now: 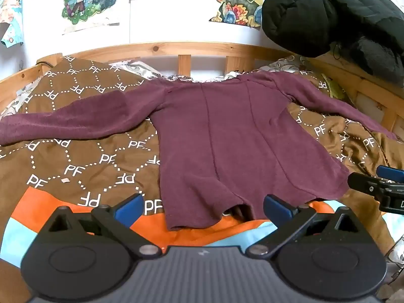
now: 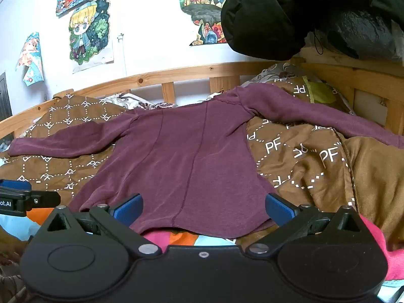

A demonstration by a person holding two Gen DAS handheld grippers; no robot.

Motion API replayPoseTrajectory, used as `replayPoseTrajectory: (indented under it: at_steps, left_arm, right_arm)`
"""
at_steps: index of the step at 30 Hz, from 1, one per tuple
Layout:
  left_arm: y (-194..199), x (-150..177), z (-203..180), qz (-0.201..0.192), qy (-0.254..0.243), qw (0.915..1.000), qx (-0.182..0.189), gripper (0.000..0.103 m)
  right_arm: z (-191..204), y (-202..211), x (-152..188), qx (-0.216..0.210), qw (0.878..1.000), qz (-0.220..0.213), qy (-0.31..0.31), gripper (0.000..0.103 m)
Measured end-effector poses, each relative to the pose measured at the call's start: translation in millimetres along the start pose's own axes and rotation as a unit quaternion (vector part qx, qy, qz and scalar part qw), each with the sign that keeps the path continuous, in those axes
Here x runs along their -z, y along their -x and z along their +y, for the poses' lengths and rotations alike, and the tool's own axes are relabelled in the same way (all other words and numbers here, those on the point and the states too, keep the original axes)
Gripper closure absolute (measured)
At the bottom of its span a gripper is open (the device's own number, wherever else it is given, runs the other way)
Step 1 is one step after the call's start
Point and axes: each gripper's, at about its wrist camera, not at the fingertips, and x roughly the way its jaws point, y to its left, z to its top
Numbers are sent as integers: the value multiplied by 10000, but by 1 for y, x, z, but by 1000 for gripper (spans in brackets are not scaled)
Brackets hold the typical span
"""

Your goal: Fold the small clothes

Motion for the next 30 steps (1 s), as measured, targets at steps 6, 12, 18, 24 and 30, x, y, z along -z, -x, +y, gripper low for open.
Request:
replayPoseTrajectory:
  at_steps: [6,12,18,24,30]
  left_arm:
    - [0,0,-1,-11,-32,10000,-11,1]
    - [-2,0,-3,-1,-31,10000,-9,1]
    - [-2,0,-3,5,-29,10000,-1,1]
    - [-2,0,-2,9,-24,10000,-2,1]
    - [-2,1,-2,7,-26,10000,-8,1]
  right_arm:
    - [0,0,0,9,10000,-30,6,0]
    - [0,1,0,0,10000,-46,9,0]
    - [0,0,0,7,10000,-35,8,0]
    - [-1,0,1,8,10000,-36,9,0]
    - [0,0,1,8,10000,-35,6,0]
